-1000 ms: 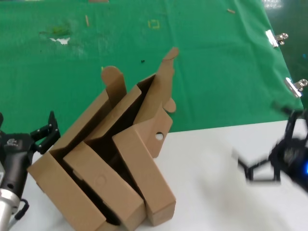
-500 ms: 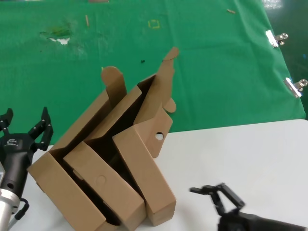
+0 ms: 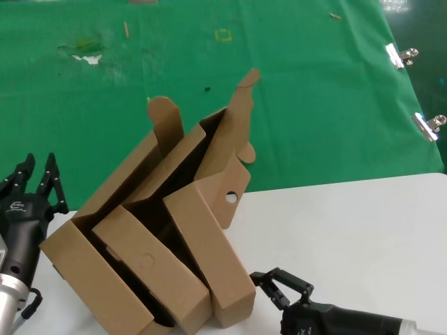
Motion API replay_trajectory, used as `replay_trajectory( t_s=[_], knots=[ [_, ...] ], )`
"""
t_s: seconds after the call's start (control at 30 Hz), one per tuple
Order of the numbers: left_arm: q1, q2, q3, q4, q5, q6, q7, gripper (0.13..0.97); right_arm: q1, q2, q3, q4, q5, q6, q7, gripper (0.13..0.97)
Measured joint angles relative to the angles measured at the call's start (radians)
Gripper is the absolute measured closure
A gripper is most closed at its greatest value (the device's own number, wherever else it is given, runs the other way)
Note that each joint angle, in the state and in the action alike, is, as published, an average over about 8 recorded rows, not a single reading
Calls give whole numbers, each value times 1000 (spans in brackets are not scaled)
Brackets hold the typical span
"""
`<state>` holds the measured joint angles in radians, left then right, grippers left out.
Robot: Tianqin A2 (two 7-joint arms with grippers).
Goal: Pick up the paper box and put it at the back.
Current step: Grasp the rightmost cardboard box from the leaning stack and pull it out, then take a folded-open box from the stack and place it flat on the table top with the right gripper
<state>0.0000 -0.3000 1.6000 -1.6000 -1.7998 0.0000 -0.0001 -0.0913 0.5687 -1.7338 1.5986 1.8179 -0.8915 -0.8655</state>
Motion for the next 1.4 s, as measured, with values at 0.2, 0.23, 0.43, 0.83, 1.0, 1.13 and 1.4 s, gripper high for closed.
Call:
replay_trajectory(
  t_s=[0.2,0.23,0.43,0.83,1.0,1.13,1.4],
  knots=[
    [0,0,0,0,0,0,0,844,20,5,-30,-18,-11,11,7,417],
    [0,0,0,0,0,0,0,859,22,6,-34,-21,-12,12,8,417],
    [0,0,0,0,0,0,0,914,30,12,-54,-42,-19,23,13,580],
    [0,0,0,0,0,0,0,954,50,20,-68,-83,-20,45,26,809],
    [0,0,0,0,0,0,0,957,55,23,-66,-88,-13,52,37,849],
    [0,0,0,0,0,0,0,957,52,29,-58,-86,-7,60,52,902],
    [0,0,0,0,0,0,0,957,39,103,16,-37,-12,131,165,946]
  ],
)
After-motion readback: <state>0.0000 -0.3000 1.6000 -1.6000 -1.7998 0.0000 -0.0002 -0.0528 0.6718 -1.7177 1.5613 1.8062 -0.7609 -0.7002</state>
